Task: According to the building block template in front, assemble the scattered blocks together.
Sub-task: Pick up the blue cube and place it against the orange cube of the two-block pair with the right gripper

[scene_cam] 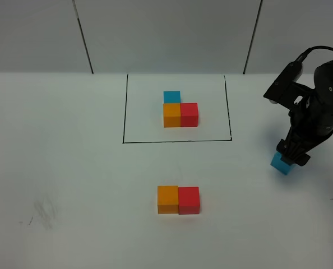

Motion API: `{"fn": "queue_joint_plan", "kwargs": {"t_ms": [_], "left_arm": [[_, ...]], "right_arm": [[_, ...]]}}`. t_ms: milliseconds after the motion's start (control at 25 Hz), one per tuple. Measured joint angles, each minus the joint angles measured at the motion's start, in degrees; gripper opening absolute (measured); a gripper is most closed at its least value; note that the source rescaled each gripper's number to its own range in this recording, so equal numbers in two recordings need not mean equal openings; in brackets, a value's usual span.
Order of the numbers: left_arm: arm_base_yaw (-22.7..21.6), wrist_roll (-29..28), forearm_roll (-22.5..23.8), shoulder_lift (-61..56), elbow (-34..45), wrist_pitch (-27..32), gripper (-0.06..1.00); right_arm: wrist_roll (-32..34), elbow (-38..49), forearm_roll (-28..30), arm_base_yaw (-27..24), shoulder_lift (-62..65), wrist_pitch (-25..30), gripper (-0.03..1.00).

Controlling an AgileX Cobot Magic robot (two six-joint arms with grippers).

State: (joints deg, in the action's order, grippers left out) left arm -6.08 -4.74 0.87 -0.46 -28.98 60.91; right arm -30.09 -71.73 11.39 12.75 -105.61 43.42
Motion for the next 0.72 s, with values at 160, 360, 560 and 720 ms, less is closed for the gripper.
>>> {"fn": "queue_joint_plan", "kwargs": {"t_ms": [160, 360, 560, 720], "left_arm": [[0.00, 0.00, 0.00, 0.00, 0.00, 0.00, 0.00], [0.00, 0.00, 0.00, 0.00, 0.00, 0.00, 0.00], [0.00, 0.00, 0.00, 0.00, 0.00, 0.00, 0.00], [0.00, 0.00, 0.00, 0.00, 0.00, 0.00, 0.00]], "right_arm": [[-3.27, -2.60, -3.81, -1.35, -2.02, 1.30, 0.74], [-4.56, -4.57, -5.36, -1.63, -4.53, 2.65, 0.74], [-4.68, -4.80, -6.74, -2.20, -4.75, 2.27, 0.74], [-4.86, -4.80, -7.74, -2.75, -6.14, 2.21, 0.74]]}}
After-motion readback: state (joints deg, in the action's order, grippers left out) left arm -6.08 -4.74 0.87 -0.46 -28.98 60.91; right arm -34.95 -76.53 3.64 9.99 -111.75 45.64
